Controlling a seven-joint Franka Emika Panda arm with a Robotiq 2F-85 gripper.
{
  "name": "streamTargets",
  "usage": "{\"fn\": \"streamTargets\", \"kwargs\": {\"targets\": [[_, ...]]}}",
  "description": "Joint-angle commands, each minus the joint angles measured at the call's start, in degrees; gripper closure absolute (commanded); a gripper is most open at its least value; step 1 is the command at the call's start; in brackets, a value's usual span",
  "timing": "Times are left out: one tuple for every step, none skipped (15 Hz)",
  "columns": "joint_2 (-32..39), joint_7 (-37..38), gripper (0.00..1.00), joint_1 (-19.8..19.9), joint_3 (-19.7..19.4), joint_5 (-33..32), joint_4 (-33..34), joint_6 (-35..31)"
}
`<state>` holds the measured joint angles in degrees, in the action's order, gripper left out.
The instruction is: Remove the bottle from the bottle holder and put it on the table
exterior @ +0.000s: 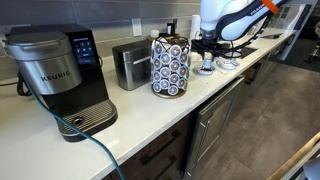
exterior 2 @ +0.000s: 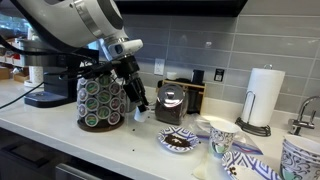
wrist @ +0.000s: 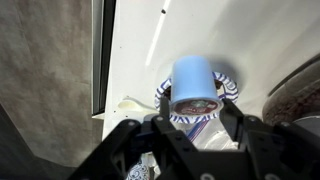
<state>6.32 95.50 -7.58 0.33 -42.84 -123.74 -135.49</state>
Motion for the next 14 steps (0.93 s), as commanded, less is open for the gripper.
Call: {"fn": "streamTargets", "kwargs": {"targets": [[-1.34,6.69,0.71,0.03,0.55,-5.34,-3.46,-1.75],[-1.36,7.8,0.71,0.09,0.71,-6.38,-3.93,-1.84],[-1.28,8.63,0.71,0.17,0.86,-7.36,-4.39,-2.18],[-1.21,9.13,0.71,0.41,0.97,-7.74,-4.99,-3.47],[-1.09,9.8,0.71,0.53,1.04,-7.99,-5.49,-4.23],[-1.06,10.46,0.71,0.58,1.0,-8.4,-6.08,-4.8],[-1.11,10.95,0.71,0.62,0.94,-9.05,-6.6,-5.28],[-1.13,12.12,0.71,0.57,0.84,-10.34,-7.16,-5.41],[-1.15,13.3,0.71,0.55,0.76,-11.95,-7.7,-5.6],[-1.11,14.26,0.71,0.6,0.78,-13.19,-8.13,-5.75],[-1.02,15.1,0.71,0.64,0.84,-14.33,-8.53,-5.71],[-0.96,16.0,0.71,0.71,0.88,-15.43,-8.85,-5.73],[-0.99,16.63,0.71,0.76,0.95,-16.06,-9.16,-5.48],[-1.09,17.37,0.71,0.82,0.95,-16.95,-9.5,-5.25]]}}
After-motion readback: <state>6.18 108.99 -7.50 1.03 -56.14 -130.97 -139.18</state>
